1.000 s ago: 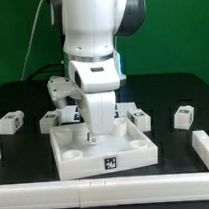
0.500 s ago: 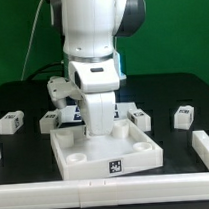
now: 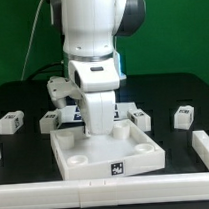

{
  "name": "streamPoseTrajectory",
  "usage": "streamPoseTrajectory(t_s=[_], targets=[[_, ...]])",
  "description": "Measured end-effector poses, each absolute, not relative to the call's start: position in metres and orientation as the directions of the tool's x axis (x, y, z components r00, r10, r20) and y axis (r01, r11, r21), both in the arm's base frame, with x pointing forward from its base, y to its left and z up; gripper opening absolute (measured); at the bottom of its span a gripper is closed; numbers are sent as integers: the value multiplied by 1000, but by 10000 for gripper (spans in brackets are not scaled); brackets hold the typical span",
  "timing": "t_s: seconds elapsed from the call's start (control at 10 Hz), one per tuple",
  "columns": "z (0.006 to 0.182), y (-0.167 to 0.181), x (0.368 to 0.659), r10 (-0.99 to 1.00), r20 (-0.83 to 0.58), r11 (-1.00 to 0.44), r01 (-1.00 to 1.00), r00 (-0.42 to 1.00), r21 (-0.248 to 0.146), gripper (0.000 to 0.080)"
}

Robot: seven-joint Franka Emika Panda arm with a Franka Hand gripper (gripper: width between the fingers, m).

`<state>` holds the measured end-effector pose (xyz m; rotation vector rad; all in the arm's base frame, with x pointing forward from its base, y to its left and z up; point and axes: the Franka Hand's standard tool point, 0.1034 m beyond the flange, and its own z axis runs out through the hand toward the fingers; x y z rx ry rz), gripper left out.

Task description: Assemble one leg

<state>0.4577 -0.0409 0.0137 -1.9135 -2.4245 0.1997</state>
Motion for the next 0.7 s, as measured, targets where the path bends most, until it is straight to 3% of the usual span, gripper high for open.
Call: streamPoseTrajectory(t_s=[0.3, 0.7], targets=[[14, -40, 458, 972, -44, 222, 967, -229, -128, 67], [13, -4, 470, 990, -53, 125, 988, -131, -95, 67]])
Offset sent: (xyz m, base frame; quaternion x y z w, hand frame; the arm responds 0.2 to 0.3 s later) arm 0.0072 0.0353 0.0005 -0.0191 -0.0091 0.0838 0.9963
